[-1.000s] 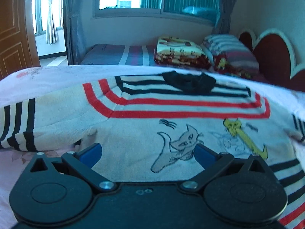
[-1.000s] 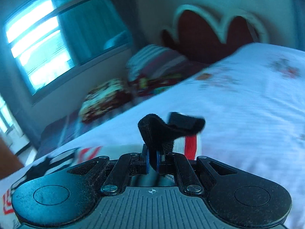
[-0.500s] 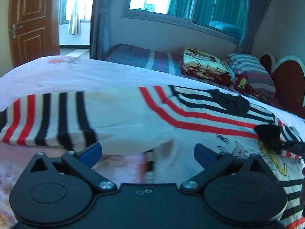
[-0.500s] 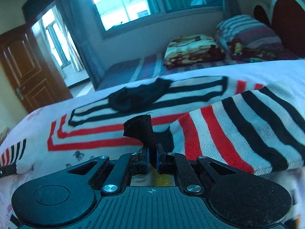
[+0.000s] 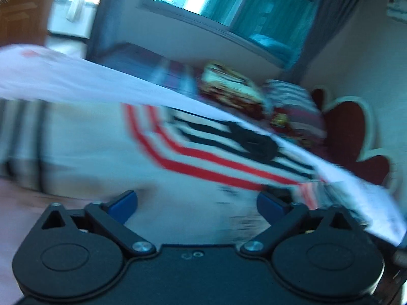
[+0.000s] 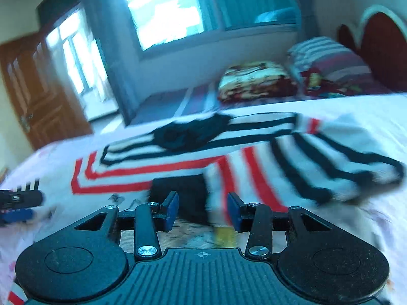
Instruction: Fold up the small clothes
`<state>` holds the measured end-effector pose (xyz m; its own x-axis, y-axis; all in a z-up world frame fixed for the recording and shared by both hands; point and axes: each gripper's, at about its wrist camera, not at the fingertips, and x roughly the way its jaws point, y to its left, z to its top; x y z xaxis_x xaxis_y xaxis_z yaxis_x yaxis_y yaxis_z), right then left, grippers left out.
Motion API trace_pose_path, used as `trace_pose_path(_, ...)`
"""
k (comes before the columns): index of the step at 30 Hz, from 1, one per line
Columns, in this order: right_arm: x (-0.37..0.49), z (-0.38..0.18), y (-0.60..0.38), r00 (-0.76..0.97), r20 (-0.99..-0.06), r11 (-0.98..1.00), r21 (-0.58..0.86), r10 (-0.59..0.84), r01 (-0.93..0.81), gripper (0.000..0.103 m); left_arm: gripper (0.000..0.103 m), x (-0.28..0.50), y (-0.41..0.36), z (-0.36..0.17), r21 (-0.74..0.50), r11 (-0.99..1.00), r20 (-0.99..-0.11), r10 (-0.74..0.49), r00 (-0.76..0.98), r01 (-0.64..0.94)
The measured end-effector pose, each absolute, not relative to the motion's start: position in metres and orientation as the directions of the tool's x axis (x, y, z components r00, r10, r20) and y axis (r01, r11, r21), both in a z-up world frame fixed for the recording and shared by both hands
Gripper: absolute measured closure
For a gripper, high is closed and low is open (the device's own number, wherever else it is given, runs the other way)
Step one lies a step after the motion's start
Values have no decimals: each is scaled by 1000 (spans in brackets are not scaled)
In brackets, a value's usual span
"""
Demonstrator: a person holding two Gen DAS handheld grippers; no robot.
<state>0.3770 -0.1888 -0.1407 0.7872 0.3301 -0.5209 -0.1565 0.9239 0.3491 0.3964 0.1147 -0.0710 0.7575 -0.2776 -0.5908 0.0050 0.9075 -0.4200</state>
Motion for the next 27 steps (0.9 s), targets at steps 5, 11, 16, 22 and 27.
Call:
trace_pose_path(5,353,-131,-244,827,-496,892,451,265,-16,61,47,435,64,-93,-592,802,-574,-488,658,78)
trace_pose_path(11,331,-133,-317,850,-464,786,610,250,102,61,47,472,18,-122,-617,784,-618,-534,577,63)
trace_pose_path(16,326,-148,-373,859,-433,609,769,273,194,44,99,485,12,-124,-557,827,-643,-489,589,79)
trace_pose_path(22,329,-161,-401,875,-340,403,896,346,189,41,99,477,31,-107,-476,872,-620,-423,660,111)
trace_pose_path(27,344,-183,-403,859,-228,149,973,459,179,41,99,473,45,-103,-434,894,-637,-392,664,111)
